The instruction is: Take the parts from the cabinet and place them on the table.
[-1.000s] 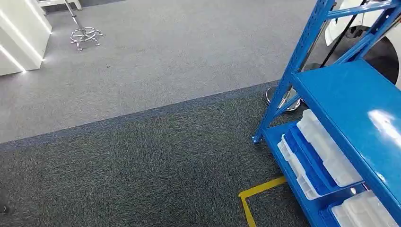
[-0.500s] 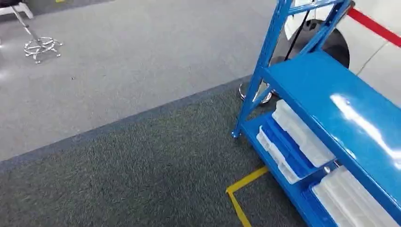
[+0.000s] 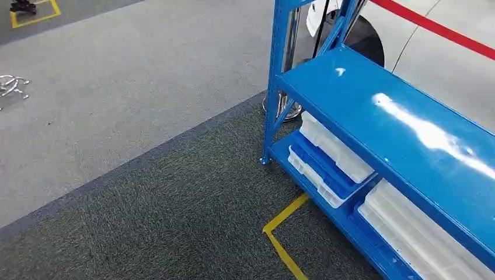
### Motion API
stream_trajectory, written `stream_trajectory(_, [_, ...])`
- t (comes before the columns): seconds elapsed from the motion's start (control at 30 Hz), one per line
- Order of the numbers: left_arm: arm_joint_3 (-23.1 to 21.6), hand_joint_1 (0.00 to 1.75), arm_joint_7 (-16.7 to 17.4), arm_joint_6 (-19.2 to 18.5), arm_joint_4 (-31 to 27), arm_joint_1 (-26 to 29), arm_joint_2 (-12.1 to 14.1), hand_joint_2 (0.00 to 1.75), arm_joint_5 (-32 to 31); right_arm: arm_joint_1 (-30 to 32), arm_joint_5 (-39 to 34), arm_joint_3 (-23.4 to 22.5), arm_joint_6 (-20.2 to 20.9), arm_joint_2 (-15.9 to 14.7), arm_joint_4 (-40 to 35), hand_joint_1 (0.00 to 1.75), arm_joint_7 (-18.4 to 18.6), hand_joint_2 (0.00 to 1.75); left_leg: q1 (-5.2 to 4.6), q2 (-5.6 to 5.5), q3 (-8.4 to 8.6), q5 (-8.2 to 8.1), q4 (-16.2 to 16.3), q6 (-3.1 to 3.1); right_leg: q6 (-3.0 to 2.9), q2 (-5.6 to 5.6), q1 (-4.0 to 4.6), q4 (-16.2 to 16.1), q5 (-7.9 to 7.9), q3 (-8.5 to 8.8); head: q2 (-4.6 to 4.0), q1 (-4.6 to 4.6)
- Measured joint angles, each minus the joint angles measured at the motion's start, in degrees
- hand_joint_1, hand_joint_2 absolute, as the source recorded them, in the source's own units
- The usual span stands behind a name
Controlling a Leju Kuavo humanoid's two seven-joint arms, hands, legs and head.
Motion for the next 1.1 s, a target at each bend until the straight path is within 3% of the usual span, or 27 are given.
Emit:
stream_trajectory(0.03, [0.0,0.0,0.0,0.0,0.0,0.2,0.0,0.0,0.0,-0.1,0.0,0.0,0.0,0.0,0.0,0.0,0.0,0.0,-0.01,-0.29,-2.36,-2.16,4.9,-0.02,-0.16,0.65,0.15,0.0,0.03,-0.08,0.0,-0.02])
stream_trajectory(0.07, [0.1,0.0,0.0,0.0,0.0,0.3,0.0,0.0,0.0,-0.1,0.0,0.0,0.0,0.0,0.0,0.0,0.0,0.0,0.0,-0.32,-4.38,-3.29,8.9,-0.03,-0.21,1.43,0.3,0.1,0.04,-0.13,0.0,0.02])
stream_trajectory(0.1, [0.1,0.0,0.0,0.0,0.0,0.4,0.0,0.0,0.0,0.0,0.0,0.0,0.0,0.0,0.0,0.0,0.0,0.0,-0.01,-0.32,-5.28,-2.85,10.3,0.05,-0.22,2.23,0.39,0.2,0.03,-0.12,0.0,0.0])
stream_trajectory(0.13, [0.1,0.0,0.0,0.0,0.0,0.5,0.0,0.0,0.0,0.1,0.0,0.0,0.0,0.0,0.0,0.0,0.1,0.0,-0.01,-0.36,-4.76,-0.85,8.7,0.24,-0.22,3.09,0.43,0.3,0.03,-0.03,0.0,0.0])
stream_trajectory(0.2, [0.1,0.0,0.1,0.0,0.0,0.5,0.0,0.0,0.0,0.1,0.0,0.0,0.0,0.0,0.0,0.0,0.1,0.0,-0.01,-1.28,-1.01,4.82,-0.4,0.82,-0.19,4.77,0.47,0.3,0.04,0.12,0.0,-0.02])
stream_trajectory(0.23, [0.1,0.0,0.1,0.0,0.0,0.5,0.0,0.0,0.0,0.1,0.0,0.0,0.0,0.0,0.0,0.0,0.1,0.0,-0.01,-3.72,0.87,6.86,-5.0,1.21,-0.12,5.38,0.39,0.4,0.04,0.05,0.0,0.0])
stream_trajectory(0.27, [0.2,0.0,0.1,0.0,0.0,0.6,0.0,0.0,0.0,0.0,0.1,0.0,0.0,0.2,0.0,0.0,0.2,0.0,0.11,-6.99,1.14,6.13,-6.4,1.54,0.24,5.79,0.56,0.6,0.05,-0.29,0.0,0.06])
stream_trajectory(0.33, [0.2,0.0,0.1,0.0,0.0,0.4,0.0,0.0,0.0,-0.1,0.2,0.0,0.0,0.1,0.0,0.0,0.2,0.0,-0.33,-5.91,1.2,6.28,-6.9,1.39,1.18,7.2,-0.08,0.6,0.37,-0.89,0.0,0.06])
stream_trajectory(0.37, [0.2,0.0,0.1,0.0,0.0,0.3,0.0,0.0,0.0,0.1,0.2,0.0,0.0,0.1,0.0,0.0,0.2,0.0,-0.48,-5.32,1.4,6.29,-6.9,1.69,1.72,8.02,-0.29,0.4,0.59,-0.92,0.0,-0.02])
stream_trajectory(0.4, [0.2,0.0,0.1,0.0,0.0,0.3,0.0,0.0,0.0,0.2,0.2,0.0,0.0,0.1,0.0,0.0,0.2,0.0,-0.08,-4.51,1.73,6.71,-7.6,2.12,2.25,8.77,0.15,0.2,0.79,-1.04,0.0,0.06])
stream_trajectory(0.43, [0.2,0.0,0.1,0.0,0.0,0.3,0.0,0.0,0.0,0.2,0.2,0.0,0.0,0.1,0.0,0.0,0.1,0.0,0.21,-3.38,2.05,7.13,-8.2,2.52,2.11,6.61,-0.04,0.9,0.28,-1.07,0.0,-0.02])
stream_trajectory(0.47, [0.2,0.0,0.0,0.0,0.0,0.3,-0.1,0.0,0.0,0.2,0.2,0.0,0.0,0.1,0.0,0.0,0.0,0.0,0.17,-2.85,2.17,7.26,-8.5,2.99,2.37,3.06,0.28,2.9,-1.37,-2.05,0.0,0.42])
stream_trajectory(0.5, [0.2,0.0,0.0,0.0,0.0,0.4,-0.1,0.0,0.0,0.1,0.2,0.0,0.1,0.1,0.0,0.0,0.0,0.0,0.07,-1.85,2.12,7.23,-8.5,3.16,2.64,1.43,0.26,6.9,-3.84,-4.06,0.0,0.39])
stream_trajectory(0.57, [0.2,0.0,0.0,0.0,0.0,0.6,-0.1,0.0,0.0,-0.1,0.2,0.0,0.1,0.1,0.0,0.0,0.0,0.0,-0.03,0.22,2.13,7.01,-8.5,3.23,3.18,0.65,0.07,15.8,-7.66,-8.45,0.0,0.37])
stream_trajectory(0.6, [0.3,0.0,0.0,0.0,0.0,0.6,-0.1,0.0,0.0,0.0,0.2,0.0,0.1,0.1,0.0,0.0,0.0,0.0,-0.03,1.11,2.15,6.91,-8.5,3.16,3.39,0.58,-0.08,17.6,-7.73,-9.29,0.0,0.37])
stream_trajectory(0.63, [0.3,0.0,0.0,0.0,0.0,0.6,-0.1,0.0,0.0,0.1,0.2,0.0,0.1,0.1,0.0,0.0,0.0,0.0,-0.03,1.84,2.26,6.8,-8.5,3.05,3.55,0.44,-0.27,16.7,-6.54,-8.69,0.0,0.39])
stream_trajectory(0.7, [0.3,0.0,0.0,0.0,0.0,0.4,-0.2,0.0,0.0,0.2,0.2,0.0,0.1,0.0,0.0,0.0,0.0,0.0,0.03,3.12,2.75,6.4,-8.4,2.67,3.54,-0.6,-0.41,7.9,-1.78,-3.7,0.0,0.39])
stream_trajectory(0.73, [0.3,0.0,0.0,0.0,0.0,0.4,-0.2,0.0,0.0,0.2,0.2,0.0,0.1,0.0,0.0,0.0,0.0,0.0,0.02,3.7,3.09,6.11,-8.3,2.39,3.27,-2.43,-0.3,2.4,0.29,-0.55,0.0,0.39])
stream_trajectory(0.77, [0.3,0.0,0.0,0.0,0.0,0.4,-0.2,0.0,0.0,0.0,0.2,0.0,0.1,0.0,0.0,0.0,0.0,0.0,-0.41,4.19,3.01,5.75,-8.2,1.87,2.65,-4.39,0.37,0.2,-0.4,0.44,0.0,0.39])
stream_trajectory(0.8, [0.3,0.0,0.0,0.0,0.0,0.4,-0.2,0.0,0.0,-0.1,0.3,0.0,0.2,0.0,0.0,0.0,0.0,0.0,-0.52,4.6,3.2,5.5,-8.1,1.48,2.0,-3.44,0.37,0.1,-0.08,0.41,0.0,0.3])
stream_trajectory(0.9, [0.3,0.0,0.0,0.0,0.0,-0.1,-0.2,0.0,0.0,0.2,0.3,0.0,0.1,0.0,0.0,0.0,0.1,0.0,-0.52,5.93,4.16,5.33,-8.4,0.65,1.12,-2.02,0.68,0.3,-0.31,0.08,0.0,0.3])
stream_trajectory(0.93, [0.3,0.0,0.0,0.0,0.0,-0.1,-0.1,0.0,0.0,0.2,0.3,0.0,0.1,0.0,0.0,0.0,0.1,0.0,-0.14,5.18,4.15,4.56,-7.9,0.24,0.55,-1.38,-0.08,-0.3,0.05,0.66,0.0,0.26])
stream_trajectory(0.97, [0.3,0.0,-0.1,0.0,0.0,-0.1,-0.1,0.0,0.0,0.2,0.4,0.0,0.1,0.0,0.0,0.0,0.1,0.0,-0.08,2.55,3.47,3.21,-6.1,0.08,0.2,-0.93,-0.11,-0.5,0.13,0.72,0.0,0.26])
stream_trajectory(1.0, [0.3,0.0,-0.1,0.0,0.0,0.0,-0.2,0.0,0.0,0.1,0.3,0.0,0.1,0.0,0.0,0.0,0.1,0.0,-0.01,0.9,1.7,0.98,-2.4,0.02,-0.06,-0.51,-0.09,-0.5,0.15,0.62,-0.02,0.15])
stream_trajectory(1.07, [0.3,0.0,-0.1,0.0,0.0,0.2,-0.2,0.0,0.0,0.0,0.3,0.0,0.2,0.0,0.0,0.0,0.1,0.0,0.02,-0.23,-2.85,-3.05,6.8,-0.22,-0.3,0.78,0.11,-0.5,0.07,0.53,0.0,0.17])
stream_trajectory(1.1, [0.3,0.0,0.0,0.0,0.0,0.3,-0.2,0.0,0.0,0.0,0.4,0.0,0.3,0.0,0.0,0.0,0.1,0.0,0.02,-0.3,-4.52,-3.4,9.8,-0.3,-0.33,1.65,0.19,-0.4,0.05,0.55,0.0,0.17])
